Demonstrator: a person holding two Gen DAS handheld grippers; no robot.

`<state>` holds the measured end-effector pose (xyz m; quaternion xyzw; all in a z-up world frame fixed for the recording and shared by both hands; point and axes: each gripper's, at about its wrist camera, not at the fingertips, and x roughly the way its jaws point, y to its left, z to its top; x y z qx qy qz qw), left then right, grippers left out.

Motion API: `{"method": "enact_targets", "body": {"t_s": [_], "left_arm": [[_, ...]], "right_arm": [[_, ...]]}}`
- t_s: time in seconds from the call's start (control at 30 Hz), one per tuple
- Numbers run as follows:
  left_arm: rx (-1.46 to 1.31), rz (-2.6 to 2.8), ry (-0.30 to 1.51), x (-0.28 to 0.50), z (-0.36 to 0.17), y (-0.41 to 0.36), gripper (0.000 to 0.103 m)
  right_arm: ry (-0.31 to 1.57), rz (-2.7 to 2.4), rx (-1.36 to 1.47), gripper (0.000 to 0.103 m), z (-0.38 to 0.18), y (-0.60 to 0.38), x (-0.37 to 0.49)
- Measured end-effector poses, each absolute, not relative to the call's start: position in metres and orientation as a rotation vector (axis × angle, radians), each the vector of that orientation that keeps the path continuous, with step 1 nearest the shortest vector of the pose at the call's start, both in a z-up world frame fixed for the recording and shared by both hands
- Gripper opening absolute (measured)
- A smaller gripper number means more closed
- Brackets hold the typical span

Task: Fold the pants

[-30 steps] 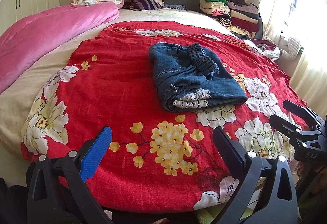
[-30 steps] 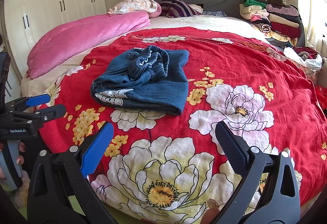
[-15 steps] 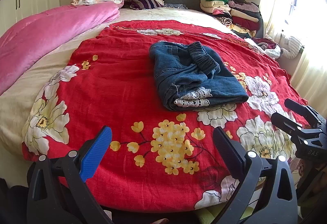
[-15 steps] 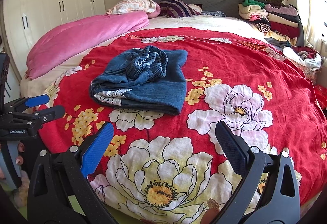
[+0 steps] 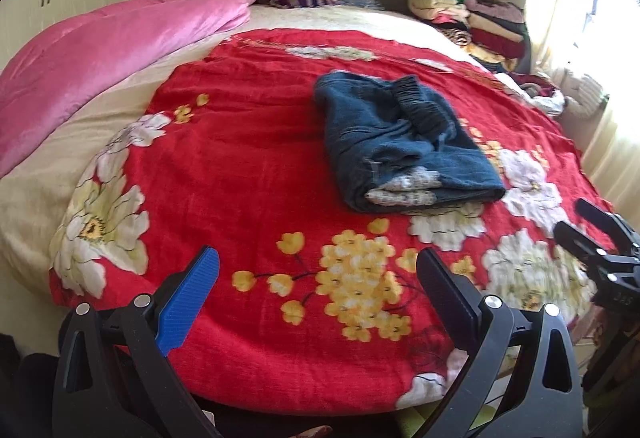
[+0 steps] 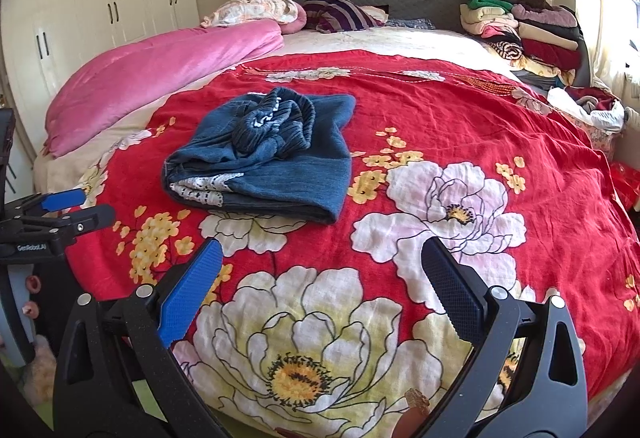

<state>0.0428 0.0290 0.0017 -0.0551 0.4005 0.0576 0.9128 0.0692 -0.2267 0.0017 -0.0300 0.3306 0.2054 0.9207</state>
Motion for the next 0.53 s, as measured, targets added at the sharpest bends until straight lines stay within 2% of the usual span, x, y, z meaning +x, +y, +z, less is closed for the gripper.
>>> {"method": "enact_targets", "body": {"t_s": [0.27,0.43,0.53], "left_arm": [[-0.168,0.156,0.866,0.067,-0.002,0.064,0.099],[-0.169,0.347,0.924,0.126,-0.020,0.144,0.099],[-0.141,0.425,0.972,0.176,-0.031,0.194,0.099]], "right_arm": [[0.688,0.343,-0.025,0.094,-0.005,-0.258,0.091],[0.687,0.170,0.025,0.094,-0.003,-0.331,0.144],[0.738,0.023,-0.043,0.094,-0.010,-0.385,0.200]]}}
